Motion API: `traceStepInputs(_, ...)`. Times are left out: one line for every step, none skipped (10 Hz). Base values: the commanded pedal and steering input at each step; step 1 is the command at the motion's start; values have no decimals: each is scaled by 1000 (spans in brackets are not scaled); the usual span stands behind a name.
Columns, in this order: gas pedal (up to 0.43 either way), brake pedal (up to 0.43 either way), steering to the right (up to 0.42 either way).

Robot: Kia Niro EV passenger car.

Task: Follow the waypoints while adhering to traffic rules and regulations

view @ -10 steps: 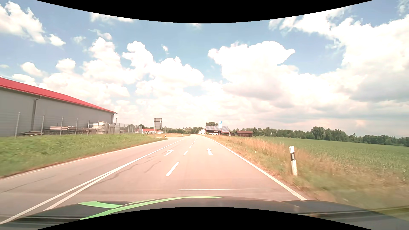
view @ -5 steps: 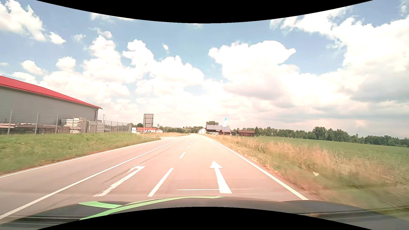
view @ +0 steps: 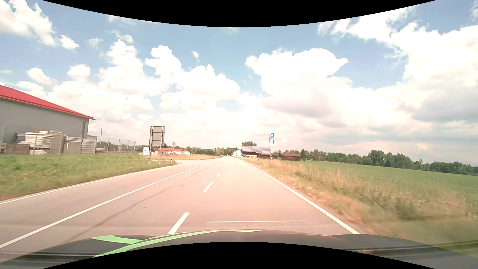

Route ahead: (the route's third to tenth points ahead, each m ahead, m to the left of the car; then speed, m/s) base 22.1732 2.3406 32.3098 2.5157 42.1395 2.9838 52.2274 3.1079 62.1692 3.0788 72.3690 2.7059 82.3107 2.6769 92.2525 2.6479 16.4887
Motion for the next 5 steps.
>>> traceStepInputs(138,0,-2)
traceStepInputs(138,0,-2)
traceStepInputs(138,0,-3)
traceStepInputs(138,0,-2)
traceStepInputs(138,0,-2)
